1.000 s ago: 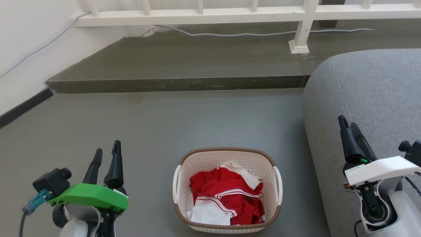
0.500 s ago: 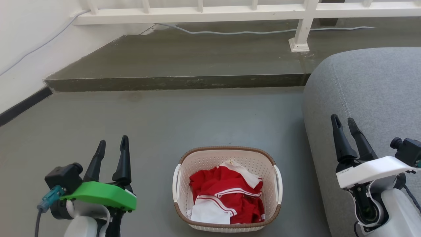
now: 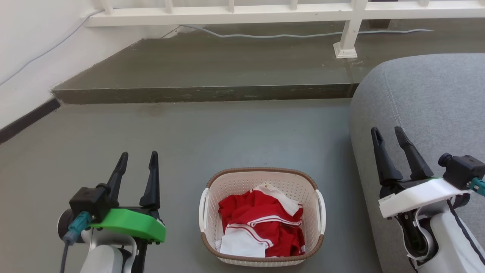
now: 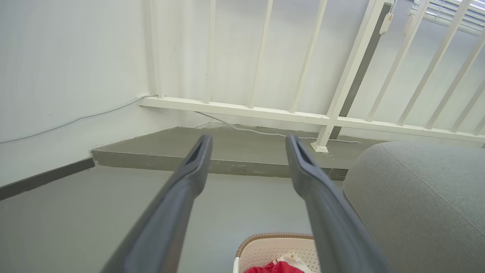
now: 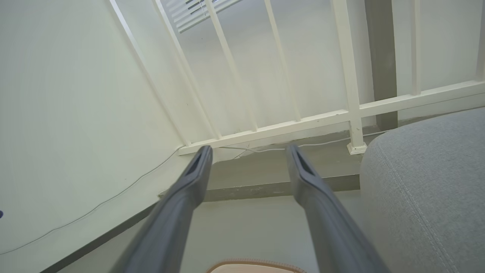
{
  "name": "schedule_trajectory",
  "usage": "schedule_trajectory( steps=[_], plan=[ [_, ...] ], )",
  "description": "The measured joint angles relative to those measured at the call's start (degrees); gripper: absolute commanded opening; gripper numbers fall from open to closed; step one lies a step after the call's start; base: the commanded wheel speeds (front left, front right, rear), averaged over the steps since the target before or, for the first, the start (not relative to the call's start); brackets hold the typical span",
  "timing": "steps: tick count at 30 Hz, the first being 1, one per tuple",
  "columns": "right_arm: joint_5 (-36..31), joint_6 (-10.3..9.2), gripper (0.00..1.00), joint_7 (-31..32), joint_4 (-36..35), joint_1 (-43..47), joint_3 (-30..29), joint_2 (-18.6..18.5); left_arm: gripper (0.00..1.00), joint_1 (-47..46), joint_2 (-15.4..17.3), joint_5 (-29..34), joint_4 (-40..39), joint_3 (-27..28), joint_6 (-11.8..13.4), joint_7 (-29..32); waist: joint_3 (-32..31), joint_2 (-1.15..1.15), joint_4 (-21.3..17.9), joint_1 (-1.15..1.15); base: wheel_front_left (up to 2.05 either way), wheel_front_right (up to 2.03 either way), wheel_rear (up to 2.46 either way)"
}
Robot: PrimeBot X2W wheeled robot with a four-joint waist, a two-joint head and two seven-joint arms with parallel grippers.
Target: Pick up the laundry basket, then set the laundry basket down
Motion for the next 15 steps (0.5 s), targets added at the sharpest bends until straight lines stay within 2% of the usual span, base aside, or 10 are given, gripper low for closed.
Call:
schedule_trajectory(
  steps=[7,15],
  plan=[
    [-5.3,0.01,1.00,-1.6,-0.1,-0.2,0.4,-0.1,1.00,-0.5,0.0,5.3,-0.6,-0.9,0.3,-1.5,0.1,0.00,0.0,0.00,0.00,0.00,0.00],
    [-5.8,0.01,1.00,-1.6,0.3,-0.2,0.3,-0.1,1.00,-0.6,0.0,5.0,-0.7,-1.1,0.4,-1.7,-0.1,0.00,-0.1,0.00,0.00,0.00,0.00]
  ],
)
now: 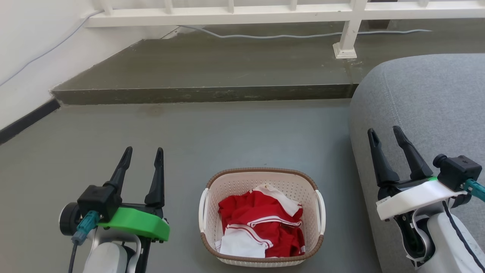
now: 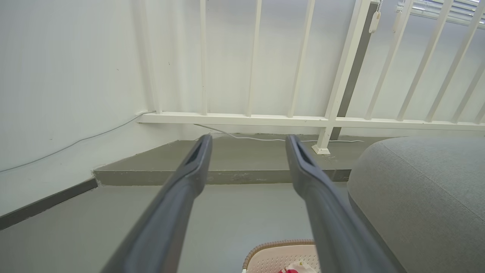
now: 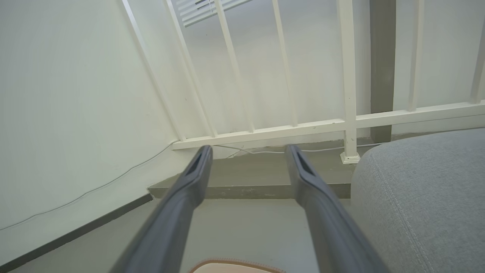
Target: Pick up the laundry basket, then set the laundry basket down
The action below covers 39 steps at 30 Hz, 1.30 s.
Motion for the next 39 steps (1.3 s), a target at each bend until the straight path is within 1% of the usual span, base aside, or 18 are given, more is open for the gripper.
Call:
schedule_trajectory(
  steps=[20,23,31,39],
  plan=[
    [-0.2,0.00,1.00,0.0,0.5,-0.1,-0.1,0.2,1.00,0.0,0.0,-0.4,-0.3,-0.5,0.5,0.0,0.7,0.00,-0.4,0.00,0.00,0.00,0.00],
    [-0.3,0.00,1.00,0.0,0.5,-0.3,0.0,0.2,1.00,0.0,0.0,-0.4,-0.6,-0.5,0.9,0.0,1.1,0.00,-0.6,0.00,0.00,0.00,0.00],
    [-0.3,0.00,1.00,0.0,0.7,-0.8,0.2,0.0,1.00,-0.4,0.0,-0.4,-1.7,-0.8,1.3,0.0,3.5,0.00,-1.2,0.00,0.00,0.00,0.00],
    [-0.2,0.00,1.00,0.0,0.9,-2.3,-0.3,-0.6,1.00,-2.2,0.0,0.0,-1.9,-1.9,1.5,0.0,7.9,0.00,-2.0,0.00,0.00,0.00,0.00]
  ],
)
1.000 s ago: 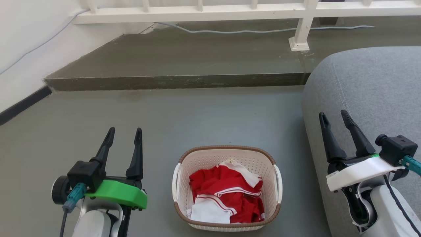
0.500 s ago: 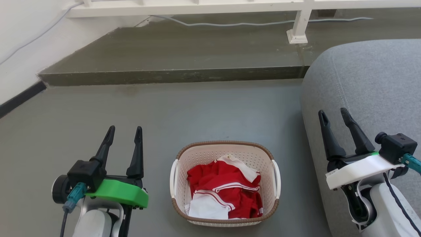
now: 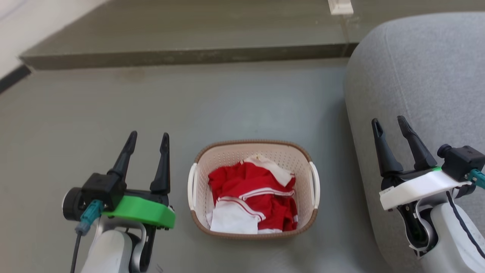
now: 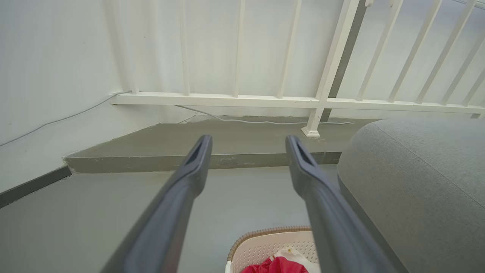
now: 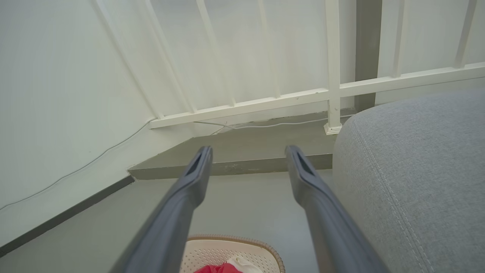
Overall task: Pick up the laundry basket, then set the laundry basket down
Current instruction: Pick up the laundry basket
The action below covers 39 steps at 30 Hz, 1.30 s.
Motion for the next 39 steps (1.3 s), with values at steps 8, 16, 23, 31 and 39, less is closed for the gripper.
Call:
schedule_trajectory(
  steps=[8,16,23,31,39],
  plan=[
    [0.9,0.00,1.00,-0.1,2.4,-3.2,0.2,-0.2,1.00,-3.6,0.0,-0.5,0.3,0.0,0.9,0.0,6.6,0.00,-0.6,0.00,0.00,0.00,0.00],
    [2.6,0.00,1.00,-0.1,7.0,-8.1,1.5,-0.2,1.00,-8.6,0.0,-0.5,4.0,-0.6,0.9,0.0,13.0,0.00,-1.1,0.00,0.00,0.00,0.00],
    [4.4,0.00,1.00,-0.1,11.5,-12.2,2.7,-0.2,1.00,-13.5,-0.1,0.5,9.2,-1.2,0.8,0.0,18.8,0.00,-1.2,0.00,0.00,0.00,0.00],
    [5.2,0.00,1.00,-0.1,18.1,-16.8,5.9,-0.4,1.00,-18.4,-0.2,0.5,14.6,-1.3,0.8,-0.1,25.1,0.00,-1.2,0.00,0.00,0.00,0.00],
    [6.3,0.00,1.00,-0.1,24.0,-21.9,8.8,-0.3,1.00,-22.5,-0.5,-0.8,20.8,-2.2,0.2,-0.1,30.6,0.00,-1.0,0.00,0.00,0.00,0.00]
  ],
)
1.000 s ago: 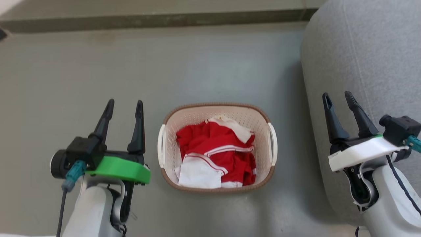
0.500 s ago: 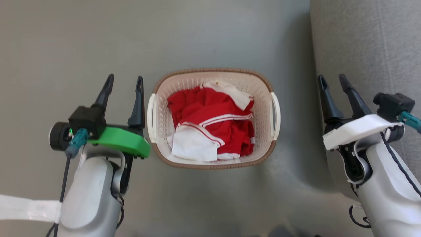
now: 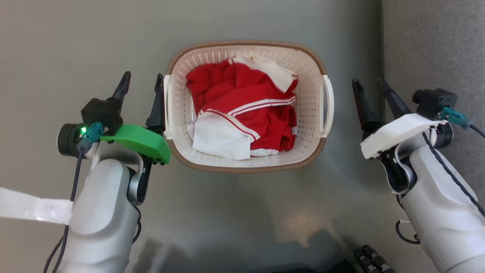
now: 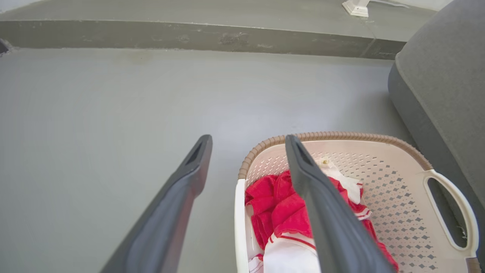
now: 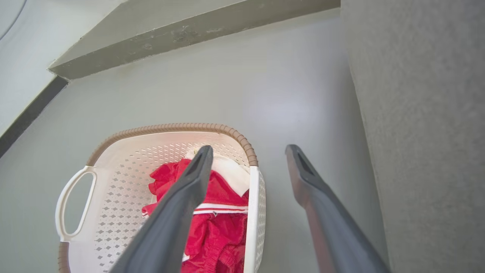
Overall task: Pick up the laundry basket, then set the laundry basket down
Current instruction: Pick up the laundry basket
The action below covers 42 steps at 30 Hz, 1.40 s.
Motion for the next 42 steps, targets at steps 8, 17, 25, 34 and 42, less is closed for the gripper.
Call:
schedule_trajectory(
  steps=[8,17,25,34,42],
  plan=[
    [0.8,0.00,1.00,0.0,6.5,-5.0,3.7,0.7,1.00,-4.6,-0.1,-2.8,6.0,-1.5,-0.7,0.0,5.1,0.00,0.4,0.00,0.00,0.00,0.00],
    [2.0,0.00,1.00,0.2,11.1,-10.7,6.5,1.6,1.00,-9.8,-0.2,-4.0,13.7,-3.3,-1.2,0.0,10.1,0.00,0.7,0.00,0.00,0.00,0.00],
    [2.9,0.01,1.00,0.4,14.7,-14.9,10.0,2.8,1.00,-13.6,-0.3,-6.5,18.5,-4.3,-1.8,0.0,13.6,0.00,0.5,0.00,0.00,0.00,0.00],
    [5.0,0.01,1.00,0.4,18.6,-16.8,11.5,3.4,1.00,-16.5,-0.4,-7.5,22.8,-6.6,-2.5,0.0,16.0,0.00,-0.2,0.00,0.00,0.00,0.00],
    [6.0,0.01,1.00,0.4,20.6,-18.4,13.1,3.9,1.00,-18.0,-0.4,-9.4,25.8,-7.9,-2.9,0.0,16.6,0.00,-0.6,0.00,0.00,0.00,0.00]
  ],
)
